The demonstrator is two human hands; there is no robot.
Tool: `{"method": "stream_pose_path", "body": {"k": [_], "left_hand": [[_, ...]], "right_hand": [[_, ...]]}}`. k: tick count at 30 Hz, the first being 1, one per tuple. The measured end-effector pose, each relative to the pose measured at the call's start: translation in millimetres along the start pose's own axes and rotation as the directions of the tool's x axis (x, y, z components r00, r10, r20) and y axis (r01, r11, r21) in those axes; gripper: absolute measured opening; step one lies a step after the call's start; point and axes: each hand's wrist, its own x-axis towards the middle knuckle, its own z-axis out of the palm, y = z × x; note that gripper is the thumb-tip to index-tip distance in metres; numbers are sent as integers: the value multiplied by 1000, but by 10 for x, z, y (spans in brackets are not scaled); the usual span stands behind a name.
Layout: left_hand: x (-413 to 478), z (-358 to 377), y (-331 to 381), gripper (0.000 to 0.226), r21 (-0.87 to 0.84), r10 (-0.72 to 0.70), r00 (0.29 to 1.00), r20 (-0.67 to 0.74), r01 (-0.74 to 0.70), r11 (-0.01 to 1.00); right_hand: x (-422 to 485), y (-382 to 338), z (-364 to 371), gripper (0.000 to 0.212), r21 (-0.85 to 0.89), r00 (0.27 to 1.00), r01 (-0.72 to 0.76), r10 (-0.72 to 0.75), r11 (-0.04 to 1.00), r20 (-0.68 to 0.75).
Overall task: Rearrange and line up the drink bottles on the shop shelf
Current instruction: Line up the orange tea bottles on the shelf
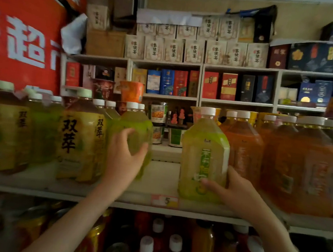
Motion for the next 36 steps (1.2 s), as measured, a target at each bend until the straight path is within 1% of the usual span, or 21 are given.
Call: {"method": "stream_pose_path", "body": {"k": [1,2,4,5,7,8,9,10,11,14,16,18,19,21,22,24,25,27,29,32,36], "left_hand": [[46,-34,-54,59,33,-22,999,-42,24,999],[92,-60,-98,65,65,-51,997,-58,54,996],[183,-73,-165,78,110,-101,994,-35,105,988],[227,-58,-185,82,120,-109,994,-12,110,987],[325,-10,-213,83,139,-54,999,6,52,989],[386,13,-214,81,162,4,1000,-7,-3,987],[455,26,-205,77,185,60,998,-24,-55,981],[532,30,-188,73,199,91,995,-29,-84,976],[615,28,-168,67,195,89,996,-18,-84,977],[847,32,-118,51,167,26,998,50,-34,985],[968,50,-116,48,219,14,997,73,-30,975],[1044,55,-116,54,296,-13,997,78,-11,955],[1070,50,-118,57,315,-20,997,75,-4,949],[1099,61,-91,56,308,-3,998,65,-17,951],[1100,72,-65,52,277,20,998,66,-38,960],[1055,122,6,41,184,88,994,70,-100,978],[1016,156,49,35,173,128,989,67,-138,975],[929,203,115,30,218,214,976,44,-218,951],[864,223,144,29,244,268,963,3,-260,934],[848,265,180,27,151,205,979,-7,-201,968],[847,335,252,29,177,205,979,-9,-201,963]], "right_hand": [[4,-47,29,82,6,997,21,-21,1000,-74],[10,-102,63,85,1,983,51,-50,999,-177],[8,-276,144,89,-40,911,138,-143,990,-388],[2,-382,186,88,-71,862,205,-214,976,-460],[2,-583,256,82,-159,773,329,-362,931,-520],[14,-662,282,80,-197,749,363,-411,911,-520],[38,-721,298,78,-219,743,376,-434,900,-510],[71,-758,301,76,-224,753,373,-435,900,-494],[110,-780,294,74,-220,769,359,-421,907,-481],[255,-784,192,69,-168,805,322,-363,932,-469],[378,-795,63,65,-109,840,292,-310,950,-446],[508,-827,-74,58,-72,902,230,-240,971,-359],[569,-848,-126,50,-67,931,197,-208,978,-301],[658,-865,-205,34,-76,964,153,-165,985,-207],[686,-871,-230,30,-75,973,141,-152,987,-173],[705,-866,-259,31,-49,981,131,-136,990,-138],[709,-854,-265,33,-36,981,135,-139,990,-137],[711,-835,-237,34,-23,975,161,-163,987,-153],[740,-811,-176,29,28,962,187,-177,982,-208],[866,-795,-100,27,66,941,194,-167,979,-296],[1125,-818,-11,22,24,956,150,-139,988,-258]]}}
